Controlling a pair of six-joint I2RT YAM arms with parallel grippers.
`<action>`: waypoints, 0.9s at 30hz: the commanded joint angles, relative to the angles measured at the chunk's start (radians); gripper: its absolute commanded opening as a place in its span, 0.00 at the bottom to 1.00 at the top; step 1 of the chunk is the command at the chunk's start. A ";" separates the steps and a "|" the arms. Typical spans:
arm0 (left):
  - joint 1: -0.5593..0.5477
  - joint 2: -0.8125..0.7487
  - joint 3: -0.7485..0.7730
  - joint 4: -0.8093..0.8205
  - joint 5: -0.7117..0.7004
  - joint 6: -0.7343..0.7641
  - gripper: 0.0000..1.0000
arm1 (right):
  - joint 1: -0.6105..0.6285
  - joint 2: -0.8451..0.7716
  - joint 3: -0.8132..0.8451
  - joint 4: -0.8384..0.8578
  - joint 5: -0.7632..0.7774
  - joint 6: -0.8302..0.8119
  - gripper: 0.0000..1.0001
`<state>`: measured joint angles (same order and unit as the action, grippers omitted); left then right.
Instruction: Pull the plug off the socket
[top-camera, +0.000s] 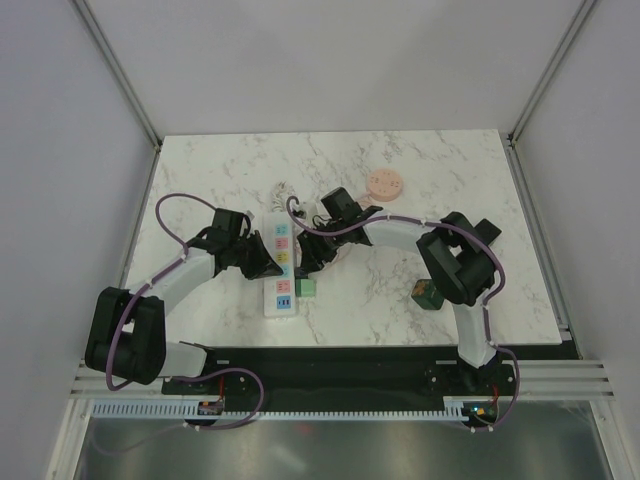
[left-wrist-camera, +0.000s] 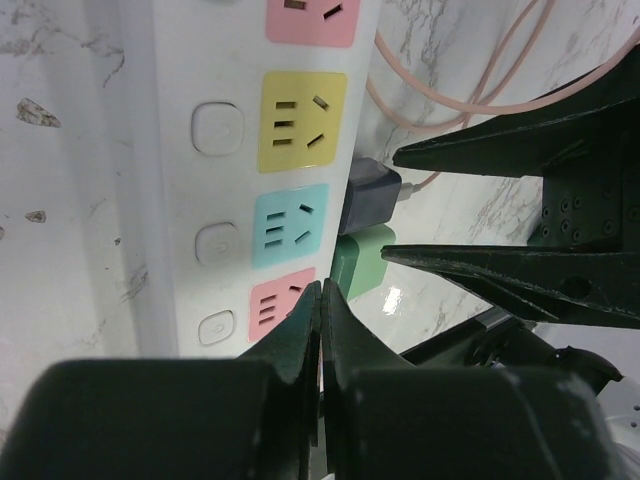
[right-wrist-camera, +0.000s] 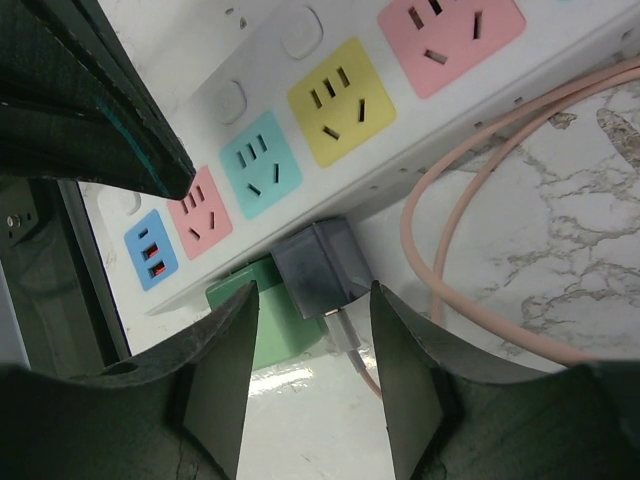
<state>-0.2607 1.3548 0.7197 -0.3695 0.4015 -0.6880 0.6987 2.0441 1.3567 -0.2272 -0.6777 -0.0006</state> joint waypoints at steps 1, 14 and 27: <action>-0.005 0.003 -0.006 0.027 0.017 0.027 0.02 | 0.005 0.021 0.036 -0.026 -0.042 -0.053 0.56; -0.006 0.004 -0.006 0.034 0.020 0.025 0.02 | 0.005 0.068 0.070 -0.061 -0.057 -0.067 0.57; -0.008 0.013 -0.009 0.037 0.020 0.025 0.02 | 0.004 0.090 0.093 -0.066 -0.069 -0.070 0.38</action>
<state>-0.2653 1.3567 0.7132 -0.3634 0.4023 -0.6880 0.6983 2.1220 1.4220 -0.2943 -0.7193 -0.0387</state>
